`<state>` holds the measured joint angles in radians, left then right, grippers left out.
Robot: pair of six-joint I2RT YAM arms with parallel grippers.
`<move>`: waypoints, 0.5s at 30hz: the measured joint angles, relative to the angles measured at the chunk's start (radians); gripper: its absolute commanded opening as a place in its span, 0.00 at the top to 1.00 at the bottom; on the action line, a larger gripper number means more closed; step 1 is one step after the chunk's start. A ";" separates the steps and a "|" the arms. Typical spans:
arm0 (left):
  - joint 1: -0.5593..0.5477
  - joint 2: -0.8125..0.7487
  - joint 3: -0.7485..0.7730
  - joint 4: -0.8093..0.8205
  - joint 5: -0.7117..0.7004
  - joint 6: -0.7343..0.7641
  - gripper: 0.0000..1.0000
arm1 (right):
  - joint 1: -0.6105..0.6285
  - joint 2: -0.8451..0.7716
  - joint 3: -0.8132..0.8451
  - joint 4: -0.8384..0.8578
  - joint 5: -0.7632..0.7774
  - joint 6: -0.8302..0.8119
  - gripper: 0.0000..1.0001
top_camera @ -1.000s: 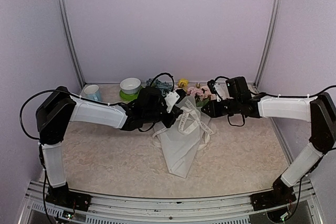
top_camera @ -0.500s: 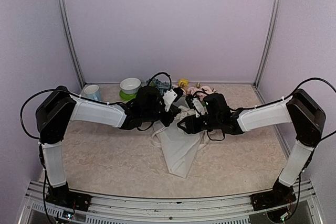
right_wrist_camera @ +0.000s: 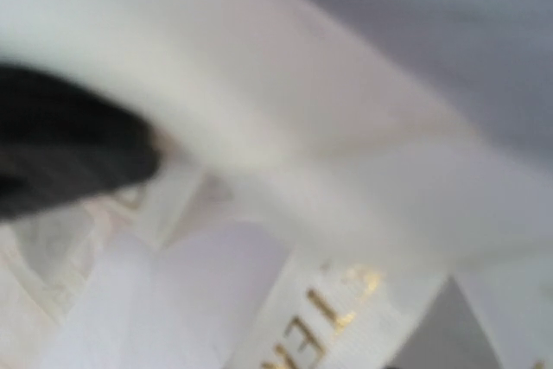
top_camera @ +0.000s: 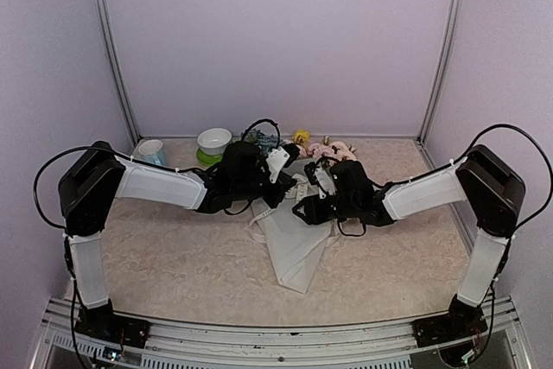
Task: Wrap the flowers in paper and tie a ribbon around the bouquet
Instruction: Cross the ribbon over the folded bouquet.
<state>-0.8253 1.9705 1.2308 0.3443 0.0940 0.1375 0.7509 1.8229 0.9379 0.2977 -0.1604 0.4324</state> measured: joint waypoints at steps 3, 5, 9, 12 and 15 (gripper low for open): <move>0.000 0.000 0.000 0.000 0.003 0.000 1.00 | 0.001 0.024 0.005 -0.005 -0.023 0.000 1.00; 0.000 0.000 0.000 0.001 0.000 0.000 1.00 | 0.002 0.026 0.005 -0.014 -0.042 -0.005 1.00; 0.005 0.000 -0.003 0.004 -0.030 0.003 1.00 | -0.001 -0.006 -0.007 -0.014 -0.144 -0.023 1.00; 0.018 0.000 -0.003 0.004 -0.059 0.016 1.00 | -0.015 -0.070 -0.041 -0.003 -0.281 -0.027 1.00; 0.023 -0.001 -0.003 0.007 -0.127 0.053 1.00 | -0.031 -0.120 -0.074 0.014 -0.393 -0.019 1.00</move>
<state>-0.8021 1.9694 1.2274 0.3511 -0.0326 0.1905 0.7200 1.7027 0.8639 0.3122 -0.5537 0.4133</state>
